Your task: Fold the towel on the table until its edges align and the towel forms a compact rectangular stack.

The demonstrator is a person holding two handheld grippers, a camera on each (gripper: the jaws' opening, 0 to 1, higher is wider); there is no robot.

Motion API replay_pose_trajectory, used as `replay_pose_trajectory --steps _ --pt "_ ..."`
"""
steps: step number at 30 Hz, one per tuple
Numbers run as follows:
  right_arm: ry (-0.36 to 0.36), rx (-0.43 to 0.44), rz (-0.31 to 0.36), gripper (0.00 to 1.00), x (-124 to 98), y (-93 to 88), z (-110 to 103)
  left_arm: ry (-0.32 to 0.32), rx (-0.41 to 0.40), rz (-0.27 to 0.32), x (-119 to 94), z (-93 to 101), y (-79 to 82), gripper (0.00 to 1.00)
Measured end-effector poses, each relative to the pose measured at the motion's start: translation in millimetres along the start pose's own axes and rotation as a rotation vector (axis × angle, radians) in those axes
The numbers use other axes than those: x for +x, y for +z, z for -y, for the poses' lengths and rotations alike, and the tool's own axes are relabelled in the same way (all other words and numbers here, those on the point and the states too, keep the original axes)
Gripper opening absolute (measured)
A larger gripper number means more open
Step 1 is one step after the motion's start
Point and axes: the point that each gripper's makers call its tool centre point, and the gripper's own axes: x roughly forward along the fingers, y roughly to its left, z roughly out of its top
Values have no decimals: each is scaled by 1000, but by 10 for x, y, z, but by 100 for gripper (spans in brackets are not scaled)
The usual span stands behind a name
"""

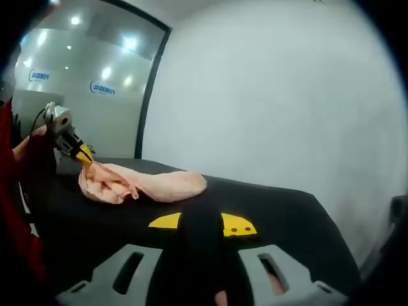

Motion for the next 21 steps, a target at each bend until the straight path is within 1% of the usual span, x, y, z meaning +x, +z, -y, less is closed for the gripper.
replay_pose_trajectory --steps 2,4,7,10,11,14,16,18,20,21 --pt "0 -1 -1 19 1 -2 1 50 -16 18 -92 -197 45 3" --pt "-1 -3 -3 19 2 -6 2 102 -7 16 -194 -389 79 3" --pt "0 -4 -4 19 5 -6 1 189 48 2 -355 -664 141 3" --pt "0 -4 -5 19 7 -10 7 242 87 16 -512 -842 270 2" --pt "0 -4 -5 19 8 -9 5 268 115 19 -559 -914 324 2" --pt "0 -7 -8 19 9 -10 0 385 177 23 -690 -1174 459 1" --pt "-1 -8 -7 19 8 -6 -5 446 211 18 -769 -1337 537 0" --pt "-2 -8 -6 19 6 -2 -5 501 213 54 -881 -1477 676 0" --pt "-1 -7 -7 19 5 -2 -5 548 197 119 -1022 -1604 869 0" --pt "0 -8 -7 19 5 -2 -8 575 197 140 -1110 -1692 968 0"
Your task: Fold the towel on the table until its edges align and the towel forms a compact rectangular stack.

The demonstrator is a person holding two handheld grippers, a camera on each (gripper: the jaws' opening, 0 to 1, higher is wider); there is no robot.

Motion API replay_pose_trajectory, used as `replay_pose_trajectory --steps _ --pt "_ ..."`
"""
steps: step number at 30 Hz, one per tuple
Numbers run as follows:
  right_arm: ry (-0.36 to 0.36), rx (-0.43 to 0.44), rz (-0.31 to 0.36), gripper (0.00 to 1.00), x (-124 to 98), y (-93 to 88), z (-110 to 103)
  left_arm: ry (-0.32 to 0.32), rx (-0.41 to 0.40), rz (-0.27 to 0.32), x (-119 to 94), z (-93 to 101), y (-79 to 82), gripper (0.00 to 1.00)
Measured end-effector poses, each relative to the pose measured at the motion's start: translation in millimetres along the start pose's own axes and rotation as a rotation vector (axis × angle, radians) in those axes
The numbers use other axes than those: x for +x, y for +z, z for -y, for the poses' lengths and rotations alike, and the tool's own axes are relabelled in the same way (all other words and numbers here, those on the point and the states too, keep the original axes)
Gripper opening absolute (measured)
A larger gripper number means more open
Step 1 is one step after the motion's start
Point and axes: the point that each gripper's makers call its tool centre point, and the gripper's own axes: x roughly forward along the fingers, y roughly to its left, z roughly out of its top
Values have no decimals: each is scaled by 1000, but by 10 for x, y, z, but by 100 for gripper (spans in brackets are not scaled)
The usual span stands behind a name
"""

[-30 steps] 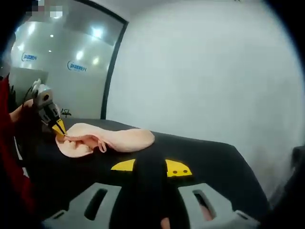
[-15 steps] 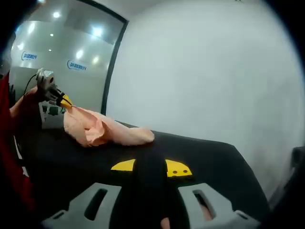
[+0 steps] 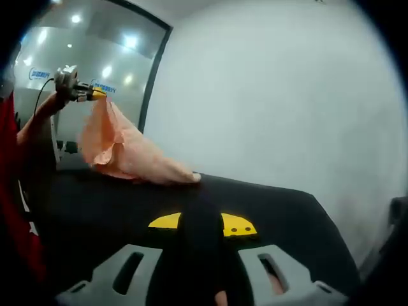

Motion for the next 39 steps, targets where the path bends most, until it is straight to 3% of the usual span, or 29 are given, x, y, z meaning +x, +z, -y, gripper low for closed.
replay_pose_trajectory --steps 4,8,12,16,17,19,22,24,30,32,35,37,39 --pt "1 -3 -1 19 3 -1 -1 50 63 7 16 -253 154 0" --pt "1 -3 1 19 2 2 1 97 62 63 23 -402 415 0" --pt "3 -3 0 19 4 -2 1 168 107 119 5 -574 738 0" --pt "2 -2 0 19 4 -2 2 189 119 174 10 -733 1069 0" --pt "2 -3 -1 19 4 -2 2 200 114 213 7 -783 1193 0" --pt "2 -4 0 19 4 -1 1 218 58 303 -2 -880 1429 0" --pt "2 -4 2 19 3 1 3 225 18 340 31 -978 1563 0" --pt "2 -3 3 19 1 4 0 208 -51 390 49 -1023 1674 0" --pt "3 -5 4 19 -2 5 -5 -6 -345 539 38 -898 1976 1" --pt "2 -7 3 19 -1 2 -4 -39 -352 507 146 -829 1934 1" --pt "3 -8 3 19 -2 3 -7 -88 -346 407 466 -628 1671 1" --pt "3 -7 3 19 -4 0 -4 -168 -367 319 734 -356 1379 1" --pt "3 -8 0 19 -3 -5 -4 -222 -333 204 1021 -49 983 1"
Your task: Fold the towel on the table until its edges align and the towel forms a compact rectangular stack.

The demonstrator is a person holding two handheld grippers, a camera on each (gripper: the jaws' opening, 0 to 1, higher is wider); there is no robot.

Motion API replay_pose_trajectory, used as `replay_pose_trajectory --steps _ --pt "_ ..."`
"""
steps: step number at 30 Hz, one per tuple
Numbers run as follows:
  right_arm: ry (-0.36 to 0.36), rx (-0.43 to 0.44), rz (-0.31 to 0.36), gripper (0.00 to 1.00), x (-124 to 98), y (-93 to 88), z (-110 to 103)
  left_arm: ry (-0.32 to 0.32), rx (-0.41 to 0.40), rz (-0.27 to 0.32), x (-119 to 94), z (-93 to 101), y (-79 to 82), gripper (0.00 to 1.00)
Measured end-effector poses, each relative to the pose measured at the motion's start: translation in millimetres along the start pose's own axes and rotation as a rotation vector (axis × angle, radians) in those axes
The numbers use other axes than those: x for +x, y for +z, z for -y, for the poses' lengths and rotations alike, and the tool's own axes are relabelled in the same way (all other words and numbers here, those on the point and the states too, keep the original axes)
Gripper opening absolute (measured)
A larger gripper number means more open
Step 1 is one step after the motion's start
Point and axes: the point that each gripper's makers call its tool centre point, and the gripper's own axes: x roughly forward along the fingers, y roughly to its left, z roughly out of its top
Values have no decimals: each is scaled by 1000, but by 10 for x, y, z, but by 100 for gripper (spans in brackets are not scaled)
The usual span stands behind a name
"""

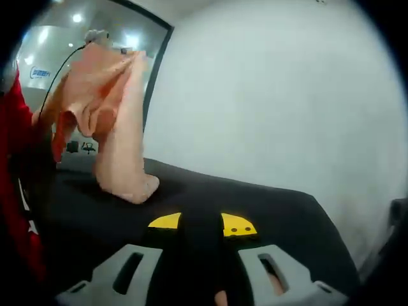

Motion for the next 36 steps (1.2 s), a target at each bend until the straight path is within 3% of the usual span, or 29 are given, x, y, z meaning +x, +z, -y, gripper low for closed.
replay_pose_trajectory --steps 2,7,9,11,13,14,16,18,19,20,21,24,25,28,29,30,31,32,33,35,36 --pt "0 -1 0 19 0 0 -1 -16 52 -146 193 97 -619 1" --pt "0 0 -5 19 7 -15 14 -135 -58 -343 435 558 -1947 1" --pt "1 0 -11 19 12 -25 10 -144 -56 -365 437 713 -2273 4" --pt "1 0 -15 19 14 -32 7 -187 -143 -417 411 886 -2512 16" --pt "1 0 -18 19 16 -37 7 -217 -214 -429 351 973 -2577 28" --pt "1 0 -19 19 15 -36 2 -216 -257 -421 296 959 -2556 33" --pt "1 -1 -20 19 13 -35 -3 -188 -271 -408 158 845 -2519 37" --pt "1 -3 -21 19 13 -34 -6 -123 -270 -436 -57 681 -2567 37" --pt "1 -5 -21 19 13 -32 -7 -61 -295 -491 -249 571 -2658 35" --pt "0 -6 -20 19 11 -29 -9 4 -366 -542 -443 475 -2758 34" --pt "0 -6 -19 19 9 -26 -12 51 -459 -552 -630 449 -2804 34" --pt "0 -11 -17 19 4 -18 -14 74 -732 -672 -1153 568 -3109 38" --pt "0 -13 -18 19 5 -20 -16 76 -779 -697 -1284 637 -3191 38" --pt "2 -22 -20 19 2 -19 -29 -1 -804 -684 -1467 875 -3277 33" --pt "2 -22 -20 19 2 -18 -30 -92 -627 -702 -1520 987 -3312 32" --pt "1 -22 -20 19 2 -17 -30 -119 -557 -741 -1573 1036 -3370 32" --pt "0 -22 -21 19 2 -18 -28 -123 -482 -841 -1651 1091 -3516 33" --pt "-1 -22 -22 19 3 -19 -28 -107 -488 -872 -1649 1120 -3579 34" --pt "-1 -23 -23 19 5 -20 -28 -108 -519 -842 -1580 1146 -3555 34" --pt "-1 -24 -28 19 9 -28 -25 -91 -694 -715 -1356 1195 -3375 32" --pt "-1 -25 -31 19 12 -33 -26 -64 -696 -690 -1273 1176 -3342 33"
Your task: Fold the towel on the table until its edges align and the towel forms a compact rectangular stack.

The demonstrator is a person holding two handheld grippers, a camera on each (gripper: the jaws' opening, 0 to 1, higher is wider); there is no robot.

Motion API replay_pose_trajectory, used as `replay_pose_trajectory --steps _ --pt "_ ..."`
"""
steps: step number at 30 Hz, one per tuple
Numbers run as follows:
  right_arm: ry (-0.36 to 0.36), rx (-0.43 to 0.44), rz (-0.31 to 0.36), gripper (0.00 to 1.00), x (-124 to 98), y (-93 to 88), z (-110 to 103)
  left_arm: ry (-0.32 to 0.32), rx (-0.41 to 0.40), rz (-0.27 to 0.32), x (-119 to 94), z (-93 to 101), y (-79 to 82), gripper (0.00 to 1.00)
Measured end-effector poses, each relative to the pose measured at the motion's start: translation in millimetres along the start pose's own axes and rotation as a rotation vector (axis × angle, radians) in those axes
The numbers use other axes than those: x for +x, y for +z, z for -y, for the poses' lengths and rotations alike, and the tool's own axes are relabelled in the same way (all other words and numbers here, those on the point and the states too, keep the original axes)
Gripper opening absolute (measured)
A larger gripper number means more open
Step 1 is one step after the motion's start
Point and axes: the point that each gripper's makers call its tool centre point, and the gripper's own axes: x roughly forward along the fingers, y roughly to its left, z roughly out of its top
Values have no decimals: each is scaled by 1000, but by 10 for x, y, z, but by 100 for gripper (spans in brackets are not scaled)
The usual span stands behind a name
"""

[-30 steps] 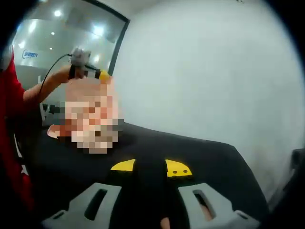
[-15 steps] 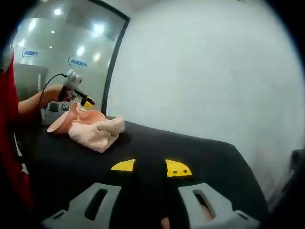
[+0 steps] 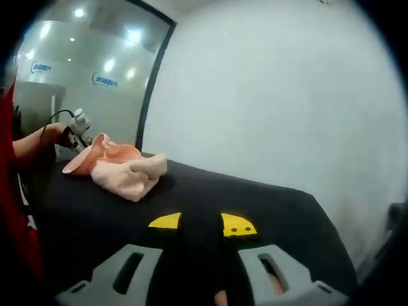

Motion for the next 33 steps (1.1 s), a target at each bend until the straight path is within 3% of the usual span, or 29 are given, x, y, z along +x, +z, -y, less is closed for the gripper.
replay_pose_trajectory --steps 2,4,6,7,9,10,11,12,14,16,17,19,21,23,24,26,27,28,29,30,31,33 --pt "1 0 -5 19 5 -9 -1 86 252 34 70 4 132 34" --pt "2 -2 -9 19 9 -17 1 141 435 11 137 15 150 34" --pt "2 0 -7 19 8 -14 6 179 581 97 220 53 340 32" --pt "2 1 -6 19 7 -13 9 154 652 150 240 160 430 24" --pt "2 3 -4 19 7 -13 15 140 744 171 266 199 503 6" --pt "2 3 -4 19 7 -12 17 174 746 147 271 98 540 0" --pt "3 2 -4 19 8 -12 17 237 722 124 262 -103 574 0" --pt "3 2 -4 19 8 -13 16 273 743 153 243 -217 700 0" --pt "3 2 -2 19 7 -9 16 292 726 162 219 -408 824 0" --pt "3 3 -1 19 7 -10 18 355 760 203 116 -624 1055 0" --pt "3 2 -2 19 8 -11 17 346 754 195 89 -672 1074 0" --pt "3 0 -4 19 11 -15 17 245 799 155 73 -584 1015 0" --pt "4 -1 -6 19 12 -19 14 173 780 71 -18 -542 773 0" --pt "5 -3 -6 19 12 -18 8 89 699 92 -61 -409 583 1" --pt "5 -4 -6 19 12 -19 7 34 714 109 -57 -306 488 5" --pt "4 -5 -5 19 10 -17 5 -47 779 146 -40 -117 348 23" --pt "5 -5 -5 19 9 -16 3 -109 770 115 -26 8 187 30" --pt "4 -4 -3 19 6 -14 0 -130 769 79 -5 56 75 34" --pt "4 -3 -3 19 5 -14 0 -132 820 73 16 106 40 35" --pt "3 -2 -5 19 4 -17 -1 -127 842 104 38 145 73 35" --pt "3 -2 -7 19 6 -21 -2 -123 826 105 59 183 81 34" --pt "3 -4 -12 19 12 -35 2 -135 801 189 92 329 236 30"
